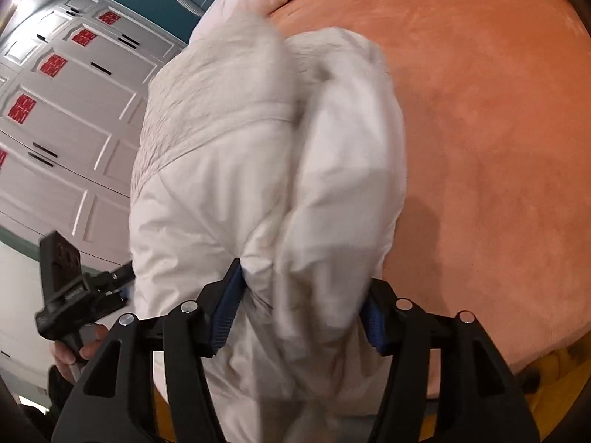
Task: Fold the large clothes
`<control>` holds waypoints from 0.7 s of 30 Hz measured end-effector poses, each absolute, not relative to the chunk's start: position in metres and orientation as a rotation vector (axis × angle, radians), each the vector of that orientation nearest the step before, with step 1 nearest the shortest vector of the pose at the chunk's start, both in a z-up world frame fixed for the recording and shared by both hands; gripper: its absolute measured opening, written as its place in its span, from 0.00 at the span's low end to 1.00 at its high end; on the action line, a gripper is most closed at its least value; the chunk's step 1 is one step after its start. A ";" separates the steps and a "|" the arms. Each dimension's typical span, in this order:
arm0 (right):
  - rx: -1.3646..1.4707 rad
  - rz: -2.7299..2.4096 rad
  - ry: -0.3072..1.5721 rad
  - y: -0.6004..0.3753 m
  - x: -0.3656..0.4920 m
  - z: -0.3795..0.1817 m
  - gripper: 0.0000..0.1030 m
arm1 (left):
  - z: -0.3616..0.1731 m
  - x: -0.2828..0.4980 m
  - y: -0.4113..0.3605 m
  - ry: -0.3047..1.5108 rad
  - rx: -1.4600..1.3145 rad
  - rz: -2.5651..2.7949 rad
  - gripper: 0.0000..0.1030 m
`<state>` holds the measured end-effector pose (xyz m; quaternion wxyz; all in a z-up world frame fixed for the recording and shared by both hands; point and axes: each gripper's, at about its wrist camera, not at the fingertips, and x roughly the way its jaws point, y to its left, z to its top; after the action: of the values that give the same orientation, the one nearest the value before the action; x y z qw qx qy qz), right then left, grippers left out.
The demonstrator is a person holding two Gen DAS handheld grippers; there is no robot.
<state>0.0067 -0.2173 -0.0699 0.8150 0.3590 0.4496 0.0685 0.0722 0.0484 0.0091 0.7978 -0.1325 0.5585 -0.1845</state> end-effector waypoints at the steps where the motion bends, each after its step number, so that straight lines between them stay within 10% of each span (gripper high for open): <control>1: 0.780 0.141 0.945 -0.222 0.003 -0.063 0.53 | 0.020 0.068 0.048 1.157 -0.255 -0.391 0.63; 13: 0.798 0.073 0.974 -0.267 0.043 -0.059 0.50 | 0.065 0.058 -0.039 0.969 0.048 -0.463 0.64; 17: 0.754 0.093 1.048 -0.248 0.062 -0.069 0.18 | 0.052 0.055 -0.066 1.003 0.102 -0.449 0.64; 21: 0.691 0.187 0.856 -0.232 0.050 -0.021 0.09 | 0.053 0.045 -0.072 0.985 0.127 -0.446 0.65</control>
<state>0.0502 -0.2317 -0.0212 0.8484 0.3278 0.4060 0.0888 0.0452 -0.0720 0.0534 0.8555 0.0605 0.4685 -0.2121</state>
